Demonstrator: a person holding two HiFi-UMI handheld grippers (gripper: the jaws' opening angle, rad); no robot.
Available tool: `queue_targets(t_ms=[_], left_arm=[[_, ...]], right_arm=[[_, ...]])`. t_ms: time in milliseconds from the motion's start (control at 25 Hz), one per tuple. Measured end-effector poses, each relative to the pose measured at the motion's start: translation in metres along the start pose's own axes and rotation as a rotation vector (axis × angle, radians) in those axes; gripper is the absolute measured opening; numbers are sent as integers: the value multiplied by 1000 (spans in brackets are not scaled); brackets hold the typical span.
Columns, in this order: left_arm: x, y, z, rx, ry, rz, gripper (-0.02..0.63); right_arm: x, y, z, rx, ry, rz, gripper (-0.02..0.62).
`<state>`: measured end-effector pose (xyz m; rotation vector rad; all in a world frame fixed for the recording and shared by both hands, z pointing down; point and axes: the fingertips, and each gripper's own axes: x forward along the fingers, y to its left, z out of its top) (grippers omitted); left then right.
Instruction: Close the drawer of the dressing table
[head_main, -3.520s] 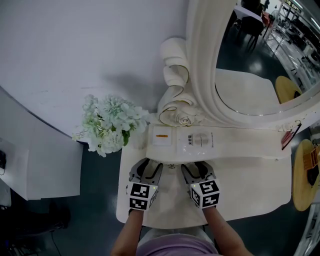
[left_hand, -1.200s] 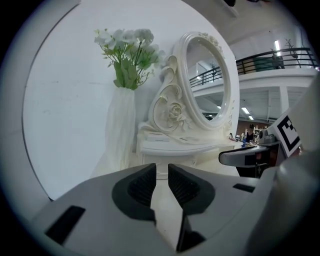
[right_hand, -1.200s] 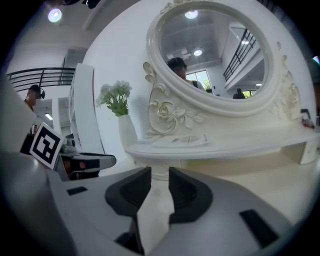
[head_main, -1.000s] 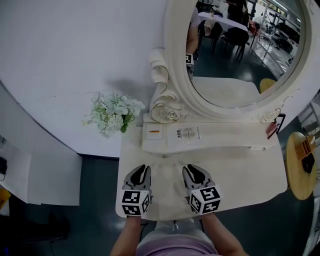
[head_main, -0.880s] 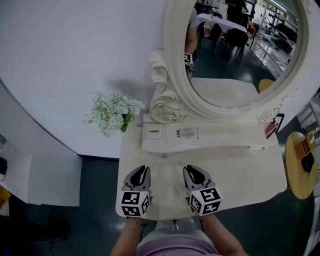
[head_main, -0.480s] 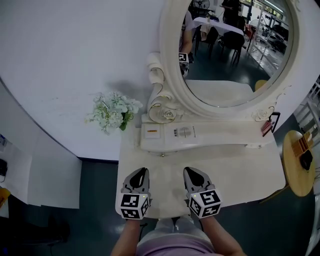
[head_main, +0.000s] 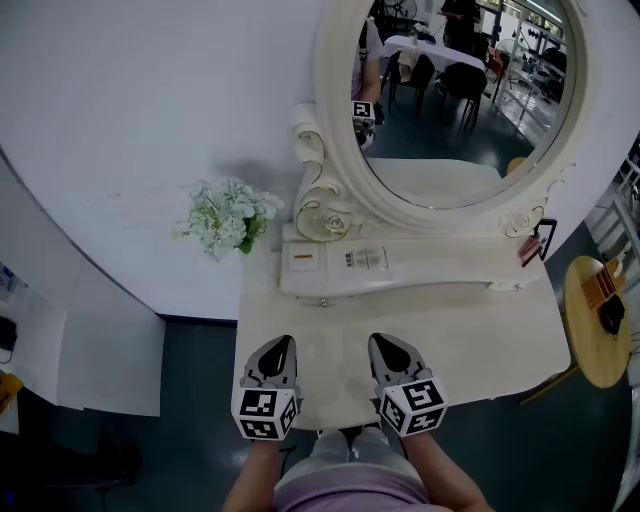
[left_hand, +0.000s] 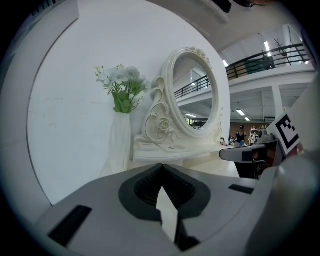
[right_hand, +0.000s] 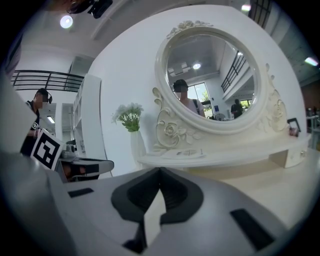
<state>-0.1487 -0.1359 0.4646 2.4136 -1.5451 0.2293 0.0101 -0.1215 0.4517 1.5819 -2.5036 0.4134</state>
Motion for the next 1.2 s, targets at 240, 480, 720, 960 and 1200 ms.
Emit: queue_targets(t_ms=[240, 480, 720, 960, 1200], left_arm=[[-9, -4, 3, -2, -14, -1, 3], [-15, -4, 3, -9, -17, 5, 3], [-17, -4, 5, -14, -26, 6, 3], [-19, -4, 5, -18, -28, 6, 3], [-19, -4, 1, -22, -18, 2, 3]], right_arm=[[-7, 4, 6, -20, -25, 5, 3], [-11, 8, 9, -17, -38, 25, 3], [-14, 9, 8, -15, -30, 29, 3], [-14, 11, 9, -12, -34, 32, 3], [-13, 11, 5, 6, -28, 34, 3]])
